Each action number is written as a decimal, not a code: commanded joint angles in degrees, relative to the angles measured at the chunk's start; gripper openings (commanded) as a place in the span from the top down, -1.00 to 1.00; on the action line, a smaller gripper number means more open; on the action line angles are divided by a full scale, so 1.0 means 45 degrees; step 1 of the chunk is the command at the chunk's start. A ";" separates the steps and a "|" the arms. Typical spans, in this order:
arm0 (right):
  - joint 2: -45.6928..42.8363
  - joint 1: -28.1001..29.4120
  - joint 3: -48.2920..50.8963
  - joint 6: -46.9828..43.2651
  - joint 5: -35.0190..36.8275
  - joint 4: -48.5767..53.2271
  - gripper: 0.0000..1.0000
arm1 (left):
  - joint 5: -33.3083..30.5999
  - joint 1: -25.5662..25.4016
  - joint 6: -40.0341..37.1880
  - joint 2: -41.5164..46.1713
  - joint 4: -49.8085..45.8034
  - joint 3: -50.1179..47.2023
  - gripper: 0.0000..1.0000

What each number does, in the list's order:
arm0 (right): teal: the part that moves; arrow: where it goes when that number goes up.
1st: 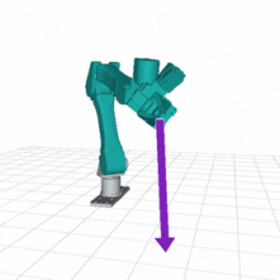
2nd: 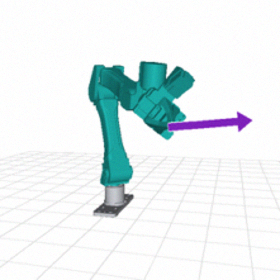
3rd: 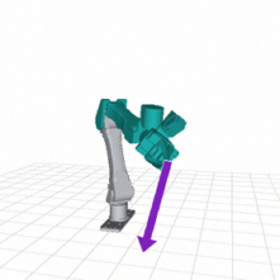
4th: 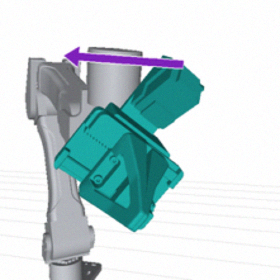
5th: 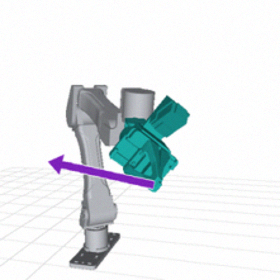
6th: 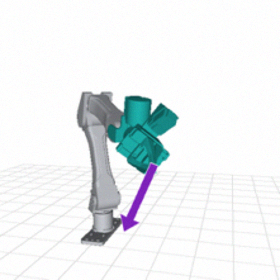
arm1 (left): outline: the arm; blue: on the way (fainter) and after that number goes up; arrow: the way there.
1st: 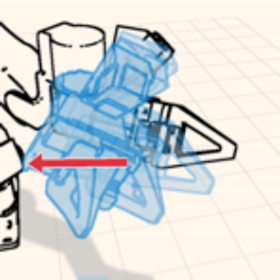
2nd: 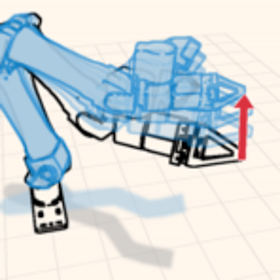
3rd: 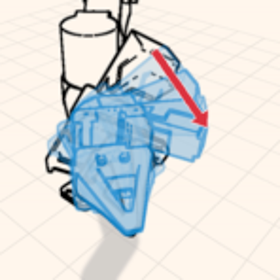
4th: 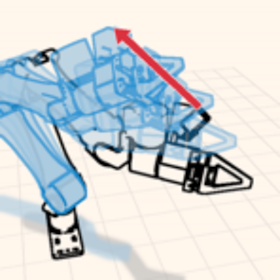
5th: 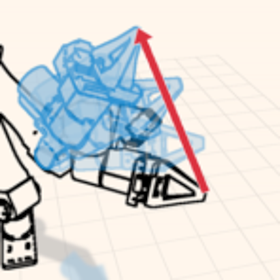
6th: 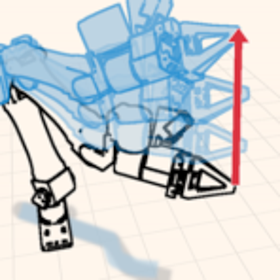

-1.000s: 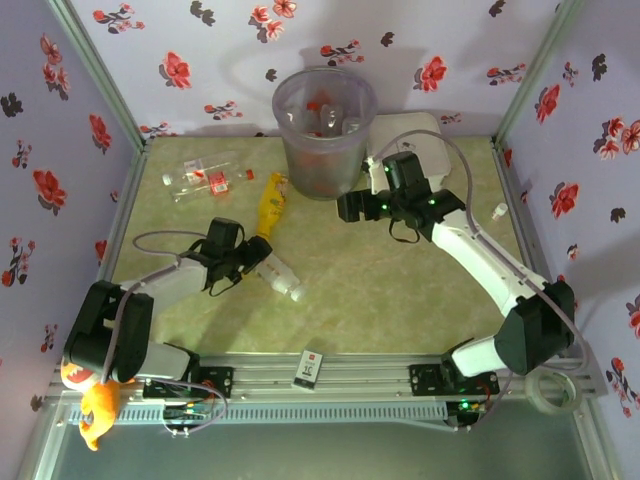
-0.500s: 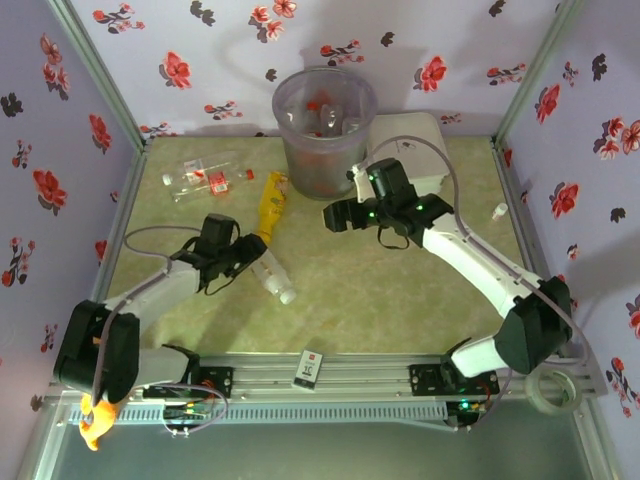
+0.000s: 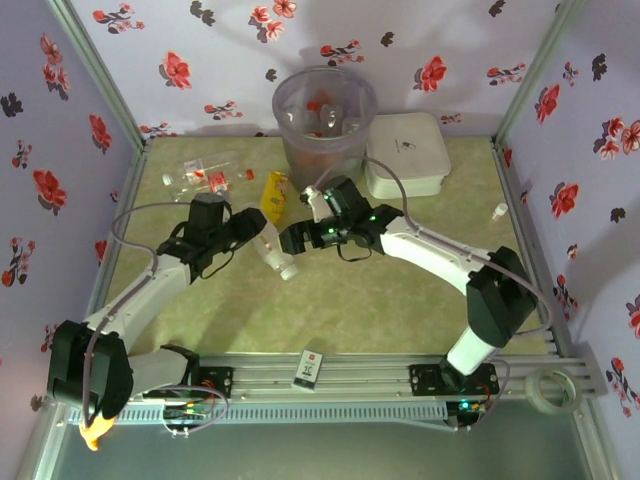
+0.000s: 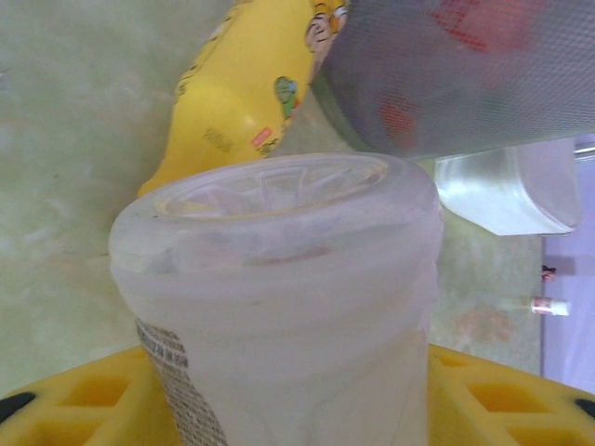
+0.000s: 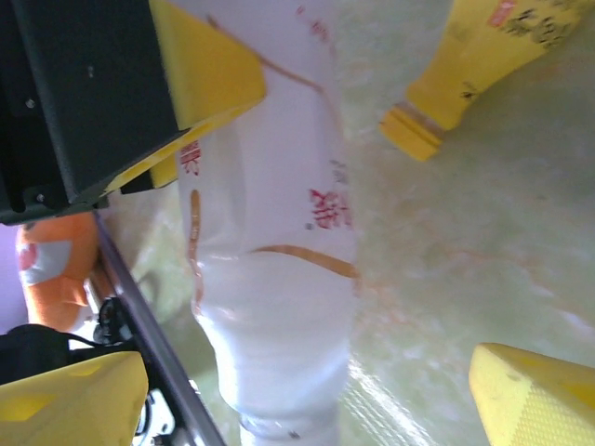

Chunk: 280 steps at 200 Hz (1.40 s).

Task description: Put the plastic bottles in the bin

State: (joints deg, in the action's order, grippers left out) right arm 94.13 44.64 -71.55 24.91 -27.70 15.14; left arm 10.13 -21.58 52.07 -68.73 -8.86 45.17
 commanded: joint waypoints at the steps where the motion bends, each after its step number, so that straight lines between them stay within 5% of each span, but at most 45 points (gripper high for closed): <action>1: 0.0570 0.0132 0.0060 0.1072 -0.1131 -0.1602 -0.81 | 0.0646 0.0084 0.0040 -0.0238 0.1373 0.0229 0.22; 86: 0.2070 0.0167 -0.0311 0.1658 -0.2312 -0.2263 -0.71 | 0.0826 0.0070 0.0011 -0.0552 0.2274 0.0507 0.23; 153: 0.2229 0.0139 -0.0360 0.1717 -0.2395 -0.2354 -0.27 | 0.0913 0.0070 -0.0046 -0.0734 0.2341 0.0887 0.19; 201: 0.2038 0.0089 -0.0311 0.1537 -0.2035 -0.2090 -0.05 | 0.0870 0.0072 0.0180 -0.0546 0.2458 0.0759 -0.08; 254: 0.1945 -0.0036 -0.0459 0.1176 -0.1610 -0.1554 0.08 | 0.0571 0.0223 0.0148 0.0193 0.2122 0.0478 -0.98; 280: 0.1687 -0.0038 -0.1107 0.0103 -0.0511 0.0070 0.16 | 0.0437 0.0491 0.0195 0.0576 0.1866 0.0086 -0.99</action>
State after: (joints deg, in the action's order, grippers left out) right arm 104.47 44.73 -72.31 30.44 -35.20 8.47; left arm 13.06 -20.60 53.28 -68.45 -0.45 47.16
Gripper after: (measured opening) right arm 0.556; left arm 0.994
